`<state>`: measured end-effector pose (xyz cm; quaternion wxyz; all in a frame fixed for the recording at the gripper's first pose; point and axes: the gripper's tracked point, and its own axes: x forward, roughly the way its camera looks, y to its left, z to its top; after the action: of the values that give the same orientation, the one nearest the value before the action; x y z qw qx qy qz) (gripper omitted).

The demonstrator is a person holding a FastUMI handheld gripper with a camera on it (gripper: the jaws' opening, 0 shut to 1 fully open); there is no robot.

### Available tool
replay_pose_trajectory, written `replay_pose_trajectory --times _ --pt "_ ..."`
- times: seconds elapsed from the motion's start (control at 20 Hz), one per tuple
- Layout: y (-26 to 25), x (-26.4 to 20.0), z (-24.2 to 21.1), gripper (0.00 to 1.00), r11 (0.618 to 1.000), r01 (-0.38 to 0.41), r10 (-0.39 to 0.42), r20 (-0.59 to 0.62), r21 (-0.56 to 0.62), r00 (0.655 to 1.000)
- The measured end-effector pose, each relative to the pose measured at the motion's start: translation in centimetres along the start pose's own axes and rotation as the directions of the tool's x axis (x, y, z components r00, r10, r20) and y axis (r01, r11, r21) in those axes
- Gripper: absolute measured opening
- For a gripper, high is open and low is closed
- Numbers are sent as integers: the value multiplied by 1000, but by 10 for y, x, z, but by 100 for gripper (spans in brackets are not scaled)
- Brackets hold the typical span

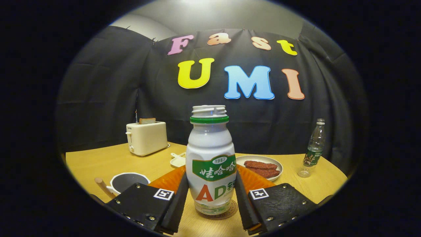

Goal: Take the bottle from table, then pour the juice into the cup, finally place the bottle on the coaster

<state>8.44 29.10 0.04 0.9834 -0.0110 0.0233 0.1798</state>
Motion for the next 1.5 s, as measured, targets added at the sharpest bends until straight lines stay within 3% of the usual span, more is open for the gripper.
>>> replay_pose_trajectory --times 1.25,1.35,1.45,1.5 --pt "-11 25 -40 71 999 19 -17 -39 50 999" --pt "-10 24 -41 77 999 21 -20 -49 30 999" --pt "-8 21 -34 98 999 11 -9 -37 45 999" --pt "-9 17 -27 98 999 16 -15 -24 48 1000"
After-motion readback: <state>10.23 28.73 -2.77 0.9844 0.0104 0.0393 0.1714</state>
